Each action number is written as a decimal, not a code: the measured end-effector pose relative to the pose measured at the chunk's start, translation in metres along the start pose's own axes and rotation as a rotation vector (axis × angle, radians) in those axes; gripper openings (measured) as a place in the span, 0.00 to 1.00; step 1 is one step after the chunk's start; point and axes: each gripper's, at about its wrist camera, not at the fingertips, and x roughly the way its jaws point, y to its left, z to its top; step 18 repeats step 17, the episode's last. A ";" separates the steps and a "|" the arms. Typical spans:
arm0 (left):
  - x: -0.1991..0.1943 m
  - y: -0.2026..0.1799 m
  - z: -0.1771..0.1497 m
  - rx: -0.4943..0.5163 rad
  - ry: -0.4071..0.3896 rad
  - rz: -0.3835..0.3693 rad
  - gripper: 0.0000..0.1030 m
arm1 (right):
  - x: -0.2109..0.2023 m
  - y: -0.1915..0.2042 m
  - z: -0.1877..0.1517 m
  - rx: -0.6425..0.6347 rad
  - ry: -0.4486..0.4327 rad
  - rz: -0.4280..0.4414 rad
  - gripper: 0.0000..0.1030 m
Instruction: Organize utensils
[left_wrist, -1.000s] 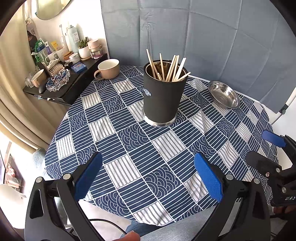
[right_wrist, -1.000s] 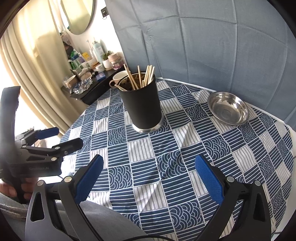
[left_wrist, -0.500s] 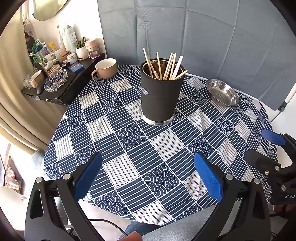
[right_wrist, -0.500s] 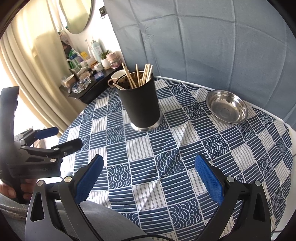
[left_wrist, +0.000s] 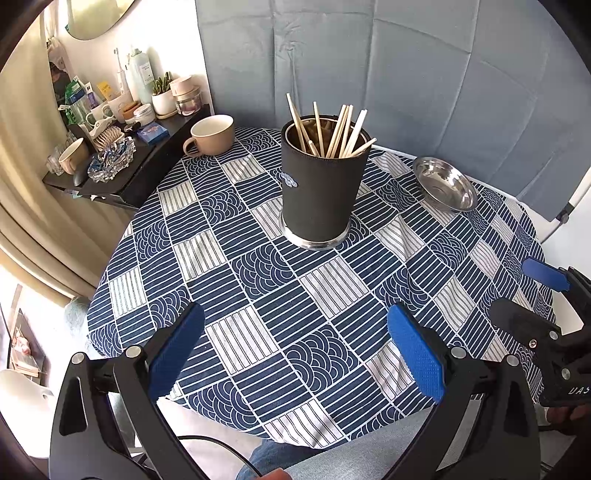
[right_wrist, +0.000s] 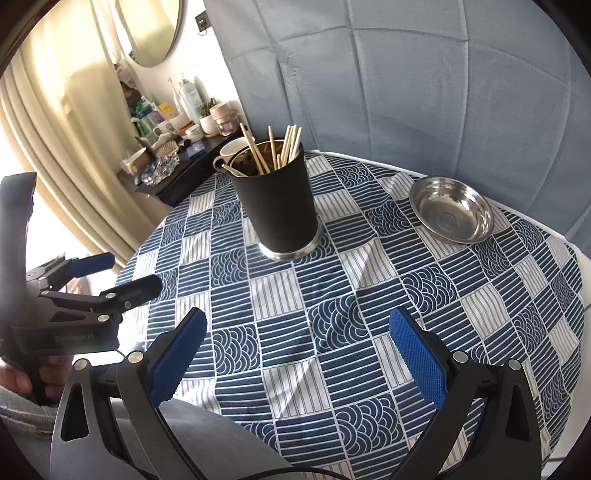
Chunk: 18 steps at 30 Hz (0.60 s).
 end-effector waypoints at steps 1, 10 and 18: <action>0.000 0.000 0.000 0.000 0.001 -0.001 0.94 | 0.000 0.000 0.000 0.000 0.001 -0.001 0.92; 0.001 0.000 0.001 -0.006 -0.001 -0.009 0.94 | 0.002 0.000 -0.001 0.000 0.005 0.001 0.92; 0.004 0.004 0.000 -0.023 0.017 -0.004 0.94 | 0.004 -0.001 -0.003 0.006 0.012 0.000 0.92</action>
